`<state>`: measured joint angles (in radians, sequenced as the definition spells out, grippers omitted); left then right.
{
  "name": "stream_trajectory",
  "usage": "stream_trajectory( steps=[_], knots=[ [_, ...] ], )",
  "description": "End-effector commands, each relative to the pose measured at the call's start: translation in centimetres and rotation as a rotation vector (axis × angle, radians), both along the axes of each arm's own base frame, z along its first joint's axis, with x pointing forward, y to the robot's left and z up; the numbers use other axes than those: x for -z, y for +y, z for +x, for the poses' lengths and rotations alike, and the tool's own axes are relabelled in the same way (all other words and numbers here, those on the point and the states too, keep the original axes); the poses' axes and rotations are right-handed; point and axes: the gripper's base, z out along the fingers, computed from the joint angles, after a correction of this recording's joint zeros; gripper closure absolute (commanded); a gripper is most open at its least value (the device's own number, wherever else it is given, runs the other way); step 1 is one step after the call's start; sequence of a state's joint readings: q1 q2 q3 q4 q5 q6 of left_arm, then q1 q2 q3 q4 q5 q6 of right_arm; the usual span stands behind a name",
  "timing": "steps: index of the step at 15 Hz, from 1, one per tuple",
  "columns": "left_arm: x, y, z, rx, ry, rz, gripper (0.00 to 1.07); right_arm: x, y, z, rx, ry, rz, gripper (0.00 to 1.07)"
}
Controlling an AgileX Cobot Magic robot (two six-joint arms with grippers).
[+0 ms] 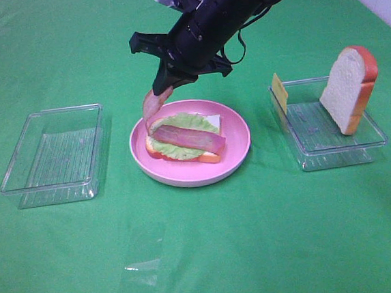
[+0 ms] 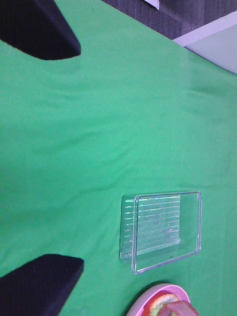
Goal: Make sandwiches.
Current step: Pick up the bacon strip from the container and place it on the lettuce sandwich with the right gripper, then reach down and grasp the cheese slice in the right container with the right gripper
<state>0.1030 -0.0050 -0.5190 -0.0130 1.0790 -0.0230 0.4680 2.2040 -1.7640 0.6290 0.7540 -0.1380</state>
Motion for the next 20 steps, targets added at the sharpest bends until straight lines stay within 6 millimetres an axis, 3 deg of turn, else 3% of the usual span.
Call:
stream_trajectory(
  steps=[1, 3, 9, 10, 13, 14, 17, 20],
  knots=[
    [0.0, 0.0, -0.2, -0.001, -0.018, -0.001, 0.06, 0.5, -1.1, 0.5, 0.042, -0.024, -0.134, 1.07],
    [0.0, 0.0, -0.2, -0.001, -0.018, -0.001, 0.06, 0.8, -1.8, 0.5, 0.066, -0.021, -0.213, 1.07],
    [0.0, 0.0, -0.2, -0.001, -0.018, -0.001, 0.06, 1.0, -1.9, 0.2, 0.028, 0.003, -0.235, 1.07],
    [0.0, 0.0, -0.2, -0.001, -0.018, -0.001, 0.06, 1.0, -1.9, 0.2, 0.028, 0.002, -0.237, 0.97],
    [0.0, 0.0, -0.2, -0.001, -0.018, -0.001, 0.06, 1.0, -2.0, 0.2, -0.031, -0.029, -0.254, 0.22],
    [0.0, 0.0, -0.2, -0.001, -0.018, -0.001, 0.06, 1.0, -2.0, 0.1, -0.056, -0.035, -0.260, 0.10],
    [0.0, 0.0, -0.2, -0.001, -0.018, -0.001, 0.06, 0.4, -2.1, -0.4, -0.087, -0.010, -0.271, 0.10],
    [0.0, 0.0, -0.2, -0.001, -0.018, -0.001, 0.06, -2.2, -2.5, -0.9, -0.110, -0.068, -0.272, 0.10]
  ],
)
